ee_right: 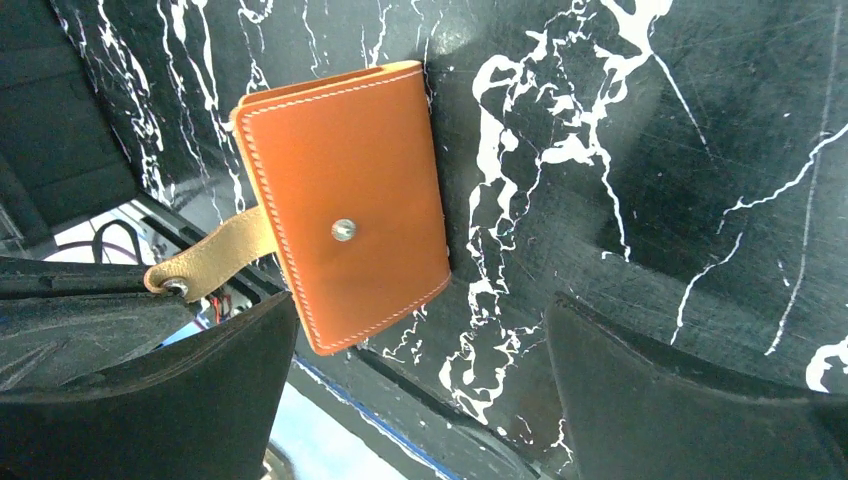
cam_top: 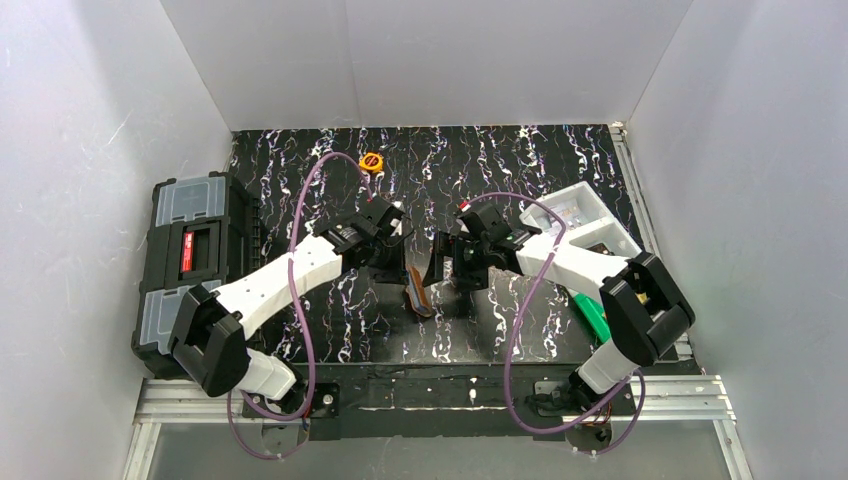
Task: Take the credit cards out of the card holder
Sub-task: Open the card holder at the center of the board.
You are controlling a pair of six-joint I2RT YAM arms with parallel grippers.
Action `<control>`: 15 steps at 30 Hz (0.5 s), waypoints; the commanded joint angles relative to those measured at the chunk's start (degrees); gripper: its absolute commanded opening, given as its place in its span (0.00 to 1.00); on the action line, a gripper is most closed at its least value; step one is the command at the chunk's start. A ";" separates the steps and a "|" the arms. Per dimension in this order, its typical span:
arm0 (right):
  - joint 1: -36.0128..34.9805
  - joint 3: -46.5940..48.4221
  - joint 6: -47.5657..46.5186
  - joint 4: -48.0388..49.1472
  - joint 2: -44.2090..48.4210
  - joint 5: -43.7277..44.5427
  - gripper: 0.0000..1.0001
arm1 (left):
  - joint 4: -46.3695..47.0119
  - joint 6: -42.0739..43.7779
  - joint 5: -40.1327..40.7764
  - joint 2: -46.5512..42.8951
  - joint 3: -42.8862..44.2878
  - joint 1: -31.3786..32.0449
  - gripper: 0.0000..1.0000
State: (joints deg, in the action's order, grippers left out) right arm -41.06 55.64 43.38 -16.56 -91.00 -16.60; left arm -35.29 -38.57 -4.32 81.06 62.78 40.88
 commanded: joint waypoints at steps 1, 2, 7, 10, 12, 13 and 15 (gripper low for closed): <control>-0.16 -0.33 -0.52 -1.20 3.74 3.35 1.00 | -0.57 0.02 -1.32 -0.79 3.57 -0.15 0.00; -0.15 -0.34 -0.64 -1.43 4.07 3.74 1.00 | -0.57 -0.10 -1.45 -0.87 3.90 -0.15 0.00; 0.22 -0.67 -0.79 -2.17 4.87 4.86 1.00 | -1.26 0.12 -0.84 -0.50 4.86 -0.17 0.00; 0.71 -1.58 -0.80 -2.60 4.80 5.25 1.00 | -3.83 -0.24 1.43 0.39 3.45 -0.16 0.00; 0.72 -1.69 -0.85 -2.60 4.63 4.90 1.00 | -6.16 -0.57 3.36 0.41 3.14 -0.22 0.00; 0.72 -1.55 -0.88 -2.60 4.38 4.63 1.00 | -7.43 -0.57 5.26 0.37 3.23 -0.28 0.00; 0.72 -1.24 -0.92 -2.56 3.84 4.08 1.00 | -10.39 -0.55 9.14 -0.01 3.22 -0.49 0.00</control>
State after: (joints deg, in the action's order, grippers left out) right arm -40.56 54.24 43.27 -18.85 -87.55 -12.29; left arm -38.04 -38.85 -2.37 81.56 65.87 40.86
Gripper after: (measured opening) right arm 0.997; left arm 0.045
